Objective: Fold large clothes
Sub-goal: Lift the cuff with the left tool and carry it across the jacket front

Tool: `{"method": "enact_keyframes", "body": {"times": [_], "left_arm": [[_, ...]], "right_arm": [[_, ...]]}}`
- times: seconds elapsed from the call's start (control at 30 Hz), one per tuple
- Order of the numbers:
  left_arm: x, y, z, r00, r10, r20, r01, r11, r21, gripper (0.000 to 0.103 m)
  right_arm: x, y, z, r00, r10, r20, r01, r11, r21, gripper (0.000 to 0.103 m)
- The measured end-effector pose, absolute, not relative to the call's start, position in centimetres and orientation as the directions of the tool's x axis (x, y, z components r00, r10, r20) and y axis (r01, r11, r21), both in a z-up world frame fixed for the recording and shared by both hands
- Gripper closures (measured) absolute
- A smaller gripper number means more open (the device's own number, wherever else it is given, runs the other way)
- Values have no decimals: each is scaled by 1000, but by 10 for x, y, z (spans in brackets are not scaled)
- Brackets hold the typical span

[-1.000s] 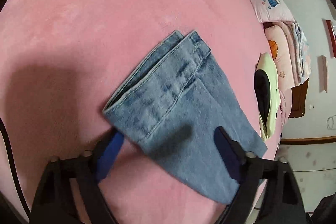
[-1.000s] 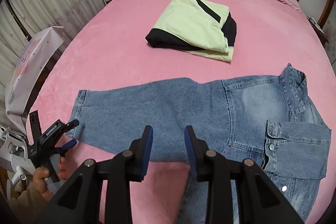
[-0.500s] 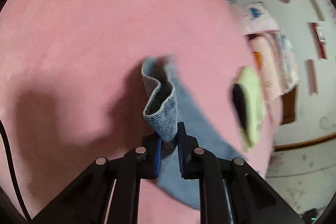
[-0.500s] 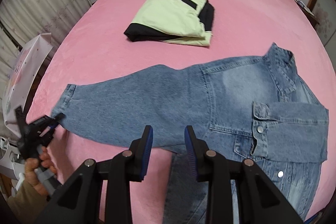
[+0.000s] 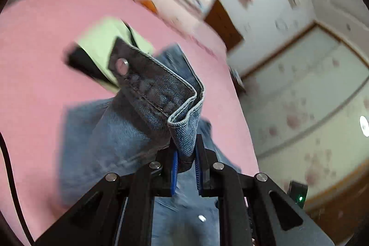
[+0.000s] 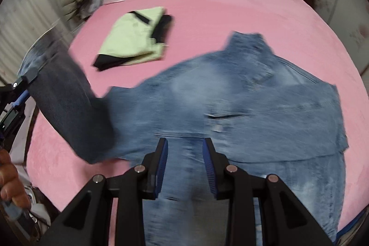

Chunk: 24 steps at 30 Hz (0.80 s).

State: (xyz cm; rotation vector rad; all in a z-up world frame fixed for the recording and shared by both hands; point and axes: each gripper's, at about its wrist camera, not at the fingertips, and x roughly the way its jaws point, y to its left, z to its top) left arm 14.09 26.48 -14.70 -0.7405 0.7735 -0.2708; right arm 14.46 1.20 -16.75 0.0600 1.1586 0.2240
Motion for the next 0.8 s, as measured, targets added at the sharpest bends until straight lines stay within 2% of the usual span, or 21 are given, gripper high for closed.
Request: {"method": "enact_keyframes", "body": {"times": [0.1, 0.23, 0.37, 0.43, 0.53, 0.63, 0.67, 0.77, 0.8], "left_arm": [[167, 190, -189, 620, -529, -579, -37, 717, -696, 93], [189, 112, -259, 508, -529, -680, -83, 756, -650, 93], [185, 77, -304, 416, -503, -757, -123, 794, -595, 92], [182, 69, -310, 396, -481, -782, -109, 821, -560, 91], [171, 67, -307, 388, -475, -790, -81, 836, -542, 82], [167, 72, -296, 382, -479, -791, -55, 842, -536, 64], [165, 75, -293, 385, -481, -788, -43, 843, -536, 57], [155, 80, -277, 380, -500, -778, -13, 838, -545, 56], [152, 82, -274, 375, -507, -776, -9, 835, -550, 56]], "right_arm": [[146, -34, -183, 383, 192, -904, -118, 980, 158, 72], [153, -84, -216, 349, 157, -924, -102, 986, 129, 72], [166, -114, -252, 284, 176, -943, -127, 981, 145, 72], [173, -124, -266, 242, 213, -947, -129, 974, 186, 72], [183, -133, -280, 178, 324, -929, -110, 945, 308, 72], [192, -132, -288, 147, 403, -903, -99, 915, 392, 70], [194, -130, -288, 140, 424, -895, -98, 905, 414, 65], [204, -126, -288, 134, 498, -856, -92, 867, 490, 48], [206, -125, -289, 130, 514, -848, -87, 858, 507, 47]]}}
